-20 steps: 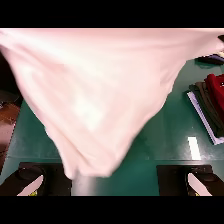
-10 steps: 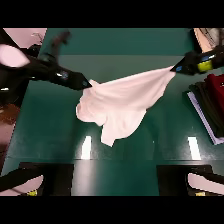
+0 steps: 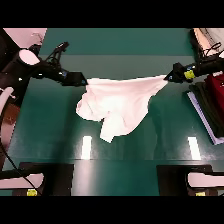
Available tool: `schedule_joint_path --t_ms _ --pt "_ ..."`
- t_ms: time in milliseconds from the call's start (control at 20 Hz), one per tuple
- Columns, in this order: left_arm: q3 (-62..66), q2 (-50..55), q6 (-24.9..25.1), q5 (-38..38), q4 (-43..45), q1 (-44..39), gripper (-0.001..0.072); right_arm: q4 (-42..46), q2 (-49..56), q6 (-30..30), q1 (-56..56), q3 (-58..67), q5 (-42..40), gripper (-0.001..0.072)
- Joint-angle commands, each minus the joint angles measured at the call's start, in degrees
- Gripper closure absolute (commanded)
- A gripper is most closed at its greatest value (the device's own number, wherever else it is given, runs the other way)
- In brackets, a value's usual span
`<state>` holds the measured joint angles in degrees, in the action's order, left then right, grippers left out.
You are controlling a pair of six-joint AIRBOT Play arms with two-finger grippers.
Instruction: Fold the shirts.
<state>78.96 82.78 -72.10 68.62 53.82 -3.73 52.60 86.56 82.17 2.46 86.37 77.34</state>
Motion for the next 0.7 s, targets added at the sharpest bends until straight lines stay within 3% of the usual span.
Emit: schedule_joint_path --t_ms 0,300,650 --pt "-0.63 0.42 0.13 9.88 1.18 4.59 0.0004 0.02 0.42 -0.31 -2.03 2.03 1.68 0.0692" --pt "-15.56 0.44 -0.04 -3.54 -1.18 2.71 0.0004 0.07 0.44 -0.31 -1.62 2.56 2.32 0.0692" --pt "-17.31 2.45 -1.14 -15.45 -1.6 -4.72 0.0005 0.02 0.44 -0.31 -1.51 2.56 3.76 0.0692"
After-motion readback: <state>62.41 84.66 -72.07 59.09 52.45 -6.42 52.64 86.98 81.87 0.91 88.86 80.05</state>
